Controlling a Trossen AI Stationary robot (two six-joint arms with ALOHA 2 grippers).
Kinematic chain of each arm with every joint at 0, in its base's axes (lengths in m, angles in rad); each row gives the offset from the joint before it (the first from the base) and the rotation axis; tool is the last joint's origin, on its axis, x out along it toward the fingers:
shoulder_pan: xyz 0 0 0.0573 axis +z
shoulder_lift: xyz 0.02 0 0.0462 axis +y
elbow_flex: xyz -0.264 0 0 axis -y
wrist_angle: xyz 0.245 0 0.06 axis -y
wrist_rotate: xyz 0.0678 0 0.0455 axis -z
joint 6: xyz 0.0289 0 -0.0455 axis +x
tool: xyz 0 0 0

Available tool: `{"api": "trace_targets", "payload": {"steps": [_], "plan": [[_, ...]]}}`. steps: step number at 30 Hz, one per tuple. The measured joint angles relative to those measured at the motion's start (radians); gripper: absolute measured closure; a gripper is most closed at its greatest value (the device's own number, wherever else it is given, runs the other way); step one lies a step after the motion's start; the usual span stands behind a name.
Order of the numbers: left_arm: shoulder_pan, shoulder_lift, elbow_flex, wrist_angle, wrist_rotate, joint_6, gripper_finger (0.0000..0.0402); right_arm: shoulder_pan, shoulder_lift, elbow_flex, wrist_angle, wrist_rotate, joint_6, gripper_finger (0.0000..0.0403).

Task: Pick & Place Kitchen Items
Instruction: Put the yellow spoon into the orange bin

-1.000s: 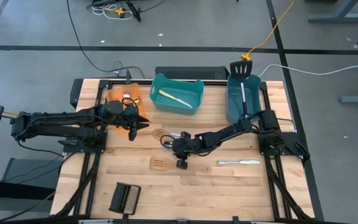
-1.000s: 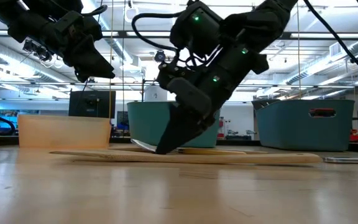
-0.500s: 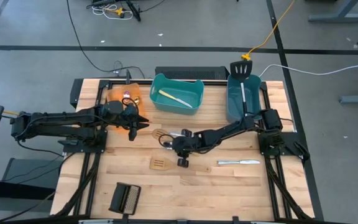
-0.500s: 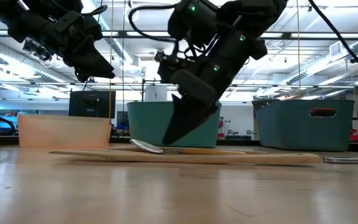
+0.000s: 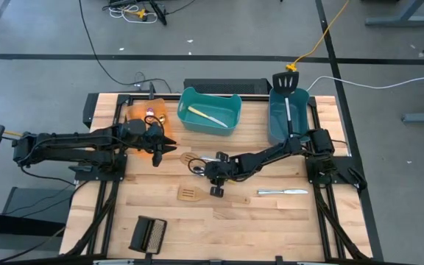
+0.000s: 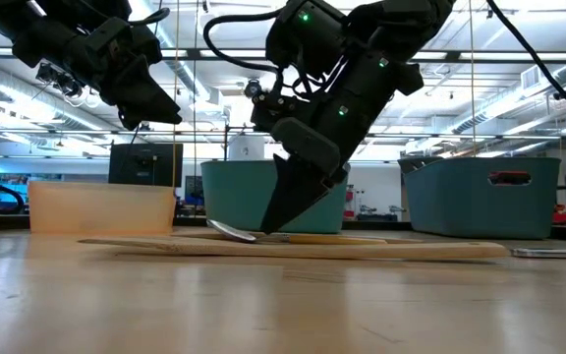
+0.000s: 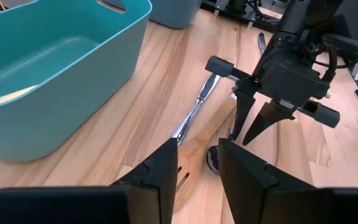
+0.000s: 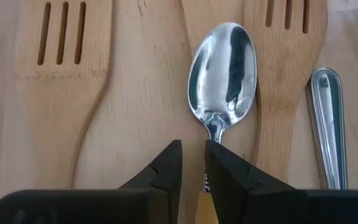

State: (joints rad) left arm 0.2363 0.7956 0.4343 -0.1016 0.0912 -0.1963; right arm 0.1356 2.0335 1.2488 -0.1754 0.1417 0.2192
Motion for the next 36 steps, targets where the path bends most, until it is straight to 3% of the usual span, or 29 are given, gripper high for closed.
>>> {"api": "trace_targets", "payload": {"steps": [24, 36], "plan": [[0.0, 0.0, 0.0, 0.0, 0.0, 0.003, 0.028, -0.031, -0.005, 0.0, -0.052, -0.003, 0.043, 0.0323], [0.0, 0.0, 0.0, 0.0, 0.0, 0.002, 0.028, -0.031, -0.005, 0.0, -0.025, -0.056, 0.053, 0.0323]]}}
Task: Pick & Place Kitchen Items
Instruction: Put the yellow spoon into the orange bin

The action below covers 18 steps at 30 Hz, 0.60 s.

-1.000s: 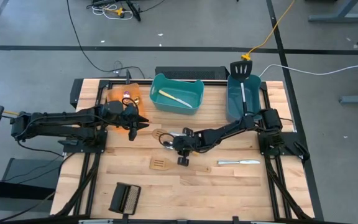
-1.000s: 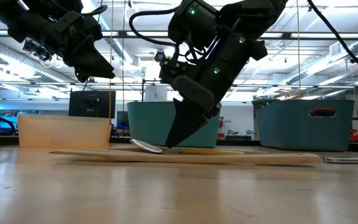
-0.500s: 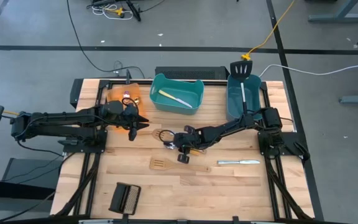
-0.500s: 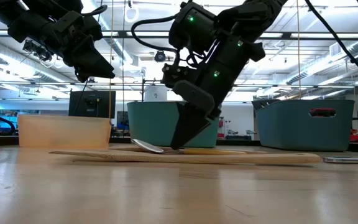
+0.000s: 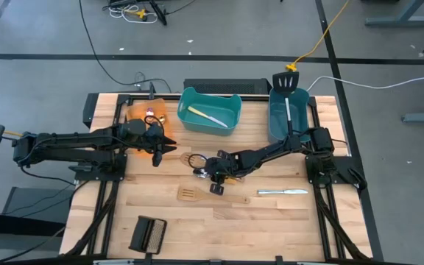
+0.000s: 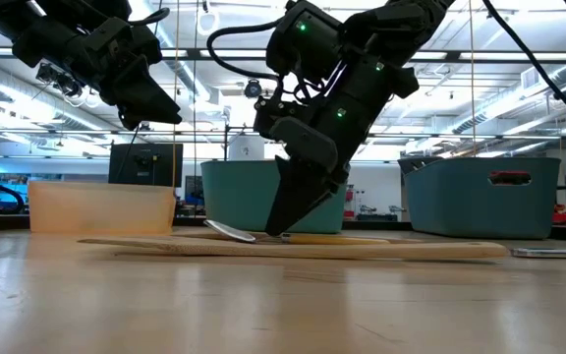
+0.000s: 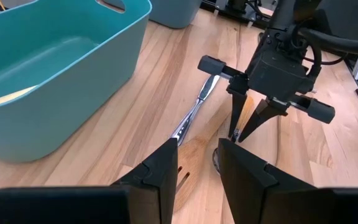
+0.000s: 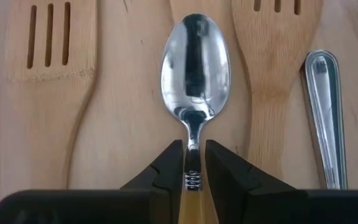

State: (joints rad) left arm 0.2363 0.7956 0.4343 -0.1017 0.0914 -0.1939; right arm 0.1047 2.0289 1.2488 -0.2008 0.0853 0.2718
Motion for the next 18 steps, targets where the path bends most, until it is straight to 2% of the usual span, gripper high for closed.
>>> {"api": "trace_targets", "payload": {"steps": [5, 13, 18], "plan": [[0.0, 0.0, 0.0, 0.0, 0.0, 0.003, 0.028, 0.0, 0.0, 0.0, -0.005, 0.002, 0.0, 0.0317], [0.0, 0.0, 0.0, 0.0, 0.0, 0.004, 0.028, 0.0, 0.0, 0.0, -0.022, 0.007, 0.0, 0.0277], [0.0, 0.0, 0.0, 0.0, 0.0, 0.004, 0.028, 0.002, 0.001, 0.0, -0.031, 0.006, 0.001, 0.0266]]}}
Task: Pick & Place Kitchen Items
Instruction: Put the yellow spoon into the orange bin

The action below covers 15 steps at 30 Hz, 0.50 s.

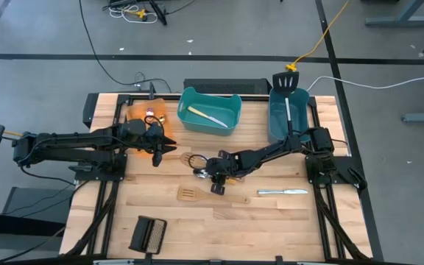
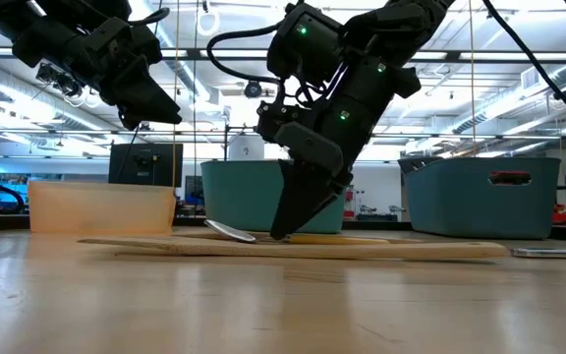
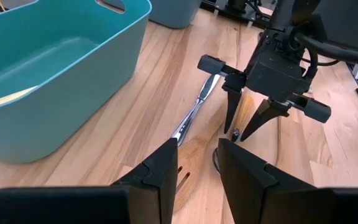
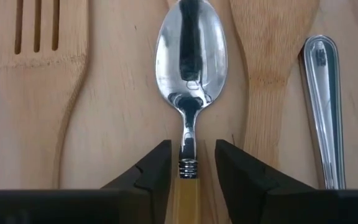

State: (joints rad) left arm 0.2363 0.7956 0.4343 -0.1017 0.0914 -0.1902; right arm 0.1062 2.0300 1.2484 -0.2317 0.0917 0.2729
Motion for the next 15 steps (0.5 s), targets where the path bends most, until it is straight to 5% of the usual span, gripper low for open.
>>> {"api": "trace_targets", "payload": {"steps": [15], "plan": [[0.0, 0.0, 0.0, 0.0, 0.0, 0.0, 0.028, 0.011, 0.013, 0.0, 0.003, 0.017, 0.014, 0.0266]]}}
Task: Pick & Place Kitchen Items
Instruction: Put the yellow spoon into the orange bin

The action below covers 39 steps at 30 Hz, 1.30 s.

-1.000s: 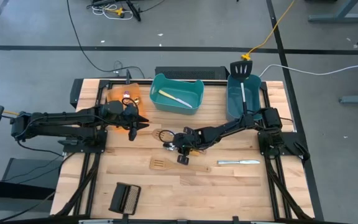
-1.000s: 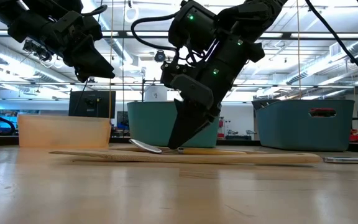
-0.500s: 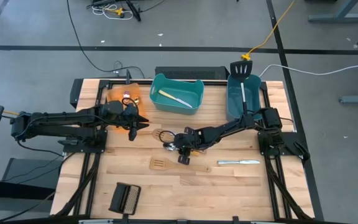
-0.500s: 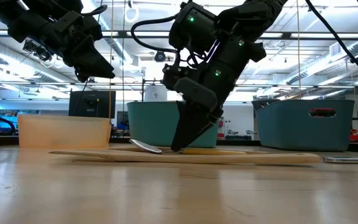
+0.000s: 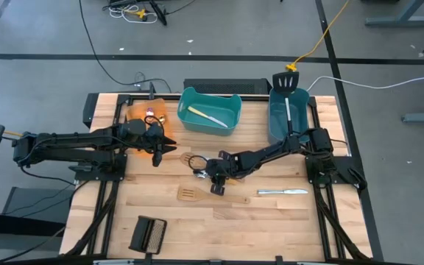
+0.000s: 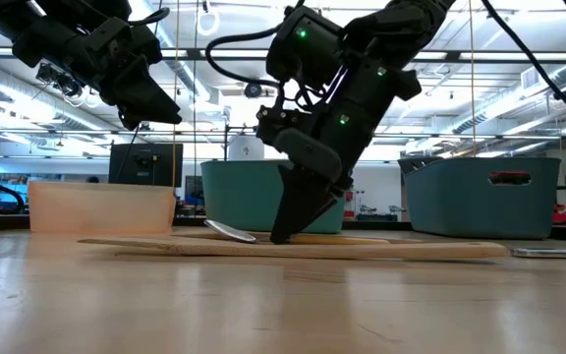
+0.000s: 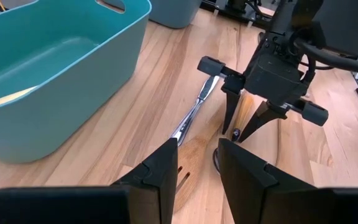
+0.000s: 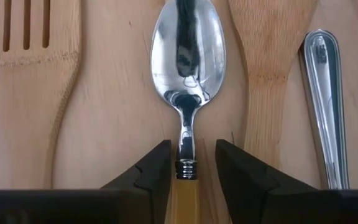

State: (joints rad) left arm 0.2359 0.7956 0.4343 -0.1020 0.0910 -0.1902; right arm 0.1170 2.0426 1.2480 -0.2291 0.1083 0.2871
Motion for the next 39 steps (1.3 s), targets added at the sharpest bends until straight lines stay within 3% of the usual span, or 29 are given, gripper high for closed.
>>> {"api": "trace_targets", "payload": {"steps": [12, 28, 39], "plan": [[0.0, 0.0, 0.0, 0.0, 0.0, 0.0, 0.028, 0.018, 0.023, 0.003, -0.018, 0.041, 0.028, 0.0274], [0.0, 0.0, 0.0, 0.0, 0.0, 0.003, 0.028, 0.018, 0.026, 0.001, -0.024, 0.035, 0.028, 0.0356], [0.0, 0.0, 0.0, 0.0, 0.0, 0.003, 0.028, 0.016, 0.006, -0.002, -0.019, 0.019, 0.041, 0.0357]]}}
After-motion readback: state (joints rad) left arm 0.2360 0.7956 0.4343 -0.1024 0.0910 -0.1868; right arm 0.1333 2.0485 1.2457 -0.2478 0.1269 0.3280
